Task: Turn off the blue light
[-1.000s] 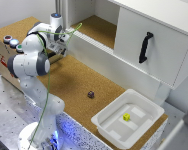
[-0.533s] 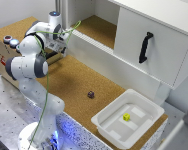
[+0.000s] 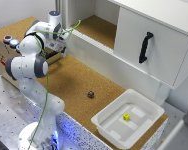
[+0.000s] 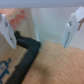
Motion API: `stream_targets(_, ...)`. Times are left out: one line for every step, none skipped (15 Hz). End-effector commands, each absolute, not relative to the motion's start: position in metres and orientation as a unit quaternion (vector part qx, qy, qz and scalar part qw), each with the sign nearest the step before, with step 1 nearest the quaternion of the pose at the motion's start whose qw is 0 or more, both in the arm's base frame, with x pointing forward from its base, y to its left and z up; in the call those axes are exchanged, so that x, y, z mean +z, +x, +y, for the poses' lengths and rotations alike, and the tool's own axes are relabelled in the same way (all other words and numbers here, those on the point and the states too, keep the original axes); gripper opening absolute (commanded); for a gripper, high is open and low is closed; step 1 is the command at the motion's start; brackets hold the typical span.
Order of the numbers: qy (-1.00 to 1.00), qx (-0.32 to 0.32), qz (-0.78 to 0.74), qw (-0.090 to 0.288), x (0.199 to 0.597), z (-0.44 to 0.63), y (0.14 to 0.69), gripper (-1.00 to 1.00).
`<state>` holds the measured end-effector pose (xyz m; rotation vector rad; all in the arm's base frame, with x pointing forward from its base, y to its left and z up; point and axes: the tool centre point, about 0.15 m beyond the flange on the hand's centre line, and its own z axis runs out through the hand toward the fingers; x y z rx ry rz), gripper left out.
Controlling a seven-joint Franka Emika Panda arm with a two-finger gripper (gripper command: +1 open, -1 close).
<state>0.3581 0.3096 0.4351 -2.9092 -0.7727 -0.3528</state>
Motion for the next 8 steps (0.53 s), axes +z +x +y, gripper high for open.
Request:
stream_targets(-0.913,-0.041,-0.404,0.027,0.512,0.386,0.314,1.00)
stream_targets(-0.901,-0.036,-0.431,0.025,0.525,0.402,0.301,1.00)
stream_targets(-0.892,-0.027,-0.452,0.023,0.532,0.415,0.289,1.00)
stream_targets(-0.886,-0.019,-0.463,0.026,0.537,0.428,0.277,1.00)
stream_targets(-0.878,-0.004,-0.477,0.028,0.536,0.441,0.265,1.00)
stream_targets(-0.869,0.008,-0.494,0.026,0.534,0.460,0.252,1.00)
stream_targets(-0.858,0.010,-0.512,0.024,0.535,0.476,0.241,1.00)
stream_targets(-0.844,0.007,-0.537,0.010,0.538,0.493,0.231,1.00)
